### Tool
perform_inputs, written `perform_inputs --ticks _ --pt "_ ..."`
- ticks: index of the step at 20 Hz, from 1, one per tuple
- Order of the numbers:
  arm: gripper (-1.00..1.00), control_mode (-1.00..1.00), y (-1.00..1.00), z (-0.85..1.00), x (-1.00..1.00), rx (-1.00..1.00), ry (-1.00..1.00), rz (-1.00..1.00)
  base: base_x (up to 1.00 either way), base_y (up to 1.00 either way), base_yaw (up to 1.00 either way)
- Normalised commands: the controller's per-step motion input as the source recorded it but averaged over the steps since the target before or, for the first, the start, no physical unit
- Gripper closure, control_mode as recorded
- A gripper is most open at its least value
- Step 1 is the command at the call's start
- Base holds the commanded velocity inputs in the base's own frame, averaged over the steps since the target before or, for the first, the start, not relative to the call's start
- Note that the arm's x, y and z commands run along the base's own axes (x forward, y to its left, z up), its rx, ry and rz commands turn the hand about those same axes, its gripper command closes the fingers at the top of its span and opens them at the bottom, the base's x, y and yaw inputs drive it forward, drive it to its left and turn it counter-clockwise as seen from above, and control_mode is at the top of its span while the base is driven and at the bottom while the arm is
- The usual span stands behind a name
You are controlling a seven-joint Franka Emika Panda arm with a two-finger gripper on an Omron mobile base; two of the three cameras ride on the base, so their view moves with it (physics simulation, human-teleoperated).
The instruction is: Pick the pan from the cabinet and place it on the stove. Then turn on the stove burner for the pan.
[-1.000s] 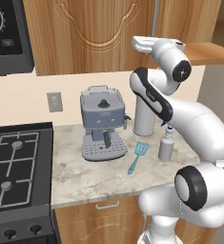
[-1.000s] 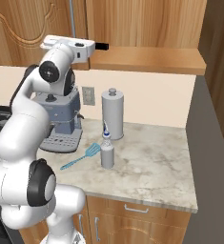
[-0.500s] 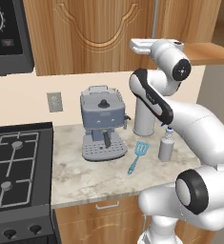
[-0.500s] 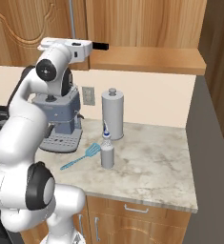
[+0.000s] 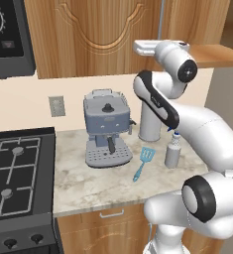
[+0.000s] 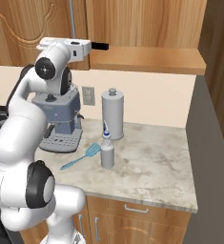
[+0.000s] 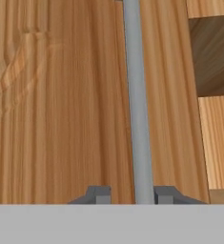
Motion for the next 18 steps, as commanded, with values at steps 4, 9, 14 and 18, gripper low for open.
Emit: perform_inputs --ticks 4,9,14,18 --pt "1.00 -1.00 0.22 0.05 -0.08 0.00 0.00 0.04 0.00 0.00 0.00" --pt "1.00 -1.00 0.29 0.26 -0.61 -0.01 -0.01 0.06 0.00 0.00 0.00" --pt "1.00 -1.00 0.41 0.35 -0.75 -0.06 0.00 0.04 0.00 0.00 0.00" --pt "1.00 -1.00 0.47 0.32 -0.82 -0.07 0.00 0.02 0.00 0.00 0.00"
